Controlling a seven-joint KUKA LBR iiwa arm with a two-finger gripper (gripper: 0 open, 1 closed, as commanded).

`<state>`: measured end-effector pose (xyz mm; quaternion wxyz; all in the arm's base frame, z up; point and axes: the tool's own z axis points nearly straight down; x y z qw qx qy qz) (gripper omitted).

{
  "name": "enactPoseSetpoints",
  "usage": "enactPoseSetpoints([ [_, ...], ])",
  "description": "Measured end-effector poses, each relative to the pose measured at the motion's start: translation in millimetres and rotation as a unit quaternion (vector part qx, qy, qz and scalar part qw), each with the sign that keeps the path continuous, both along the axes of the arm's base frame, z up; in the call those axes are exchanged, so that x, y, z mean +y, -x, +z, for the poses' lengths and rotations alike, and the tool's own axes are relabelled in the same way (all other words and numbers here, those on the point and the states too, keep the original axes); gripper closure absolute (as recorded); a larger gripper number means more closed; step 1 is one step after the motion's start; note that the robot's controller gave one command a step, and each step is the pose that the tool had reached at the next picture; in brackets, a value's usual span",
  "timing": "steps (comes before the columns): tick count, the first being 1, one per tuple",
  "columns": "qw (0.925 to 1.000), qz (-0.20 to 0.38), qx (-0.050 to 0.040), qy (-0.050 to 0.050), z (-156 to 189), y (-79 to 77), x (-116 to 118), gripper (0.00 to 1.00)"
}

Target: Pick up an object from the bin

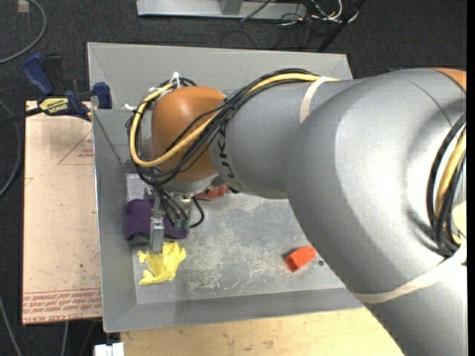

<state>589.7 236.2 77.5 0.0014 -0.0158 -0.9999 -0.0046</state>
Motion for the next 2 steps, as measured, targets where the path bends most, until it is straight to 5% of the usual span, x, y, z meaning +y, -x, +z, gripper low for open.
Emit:
enactPoseSetpoints([
  [1,0.9992,-0.041,-0.0044,0.001,-7.3,-10.4,-14.4,1.0],
  [2,0.9992,-0.041,-0.0043,0.001,-7.4,-10.3,-14.1,1.0],
])
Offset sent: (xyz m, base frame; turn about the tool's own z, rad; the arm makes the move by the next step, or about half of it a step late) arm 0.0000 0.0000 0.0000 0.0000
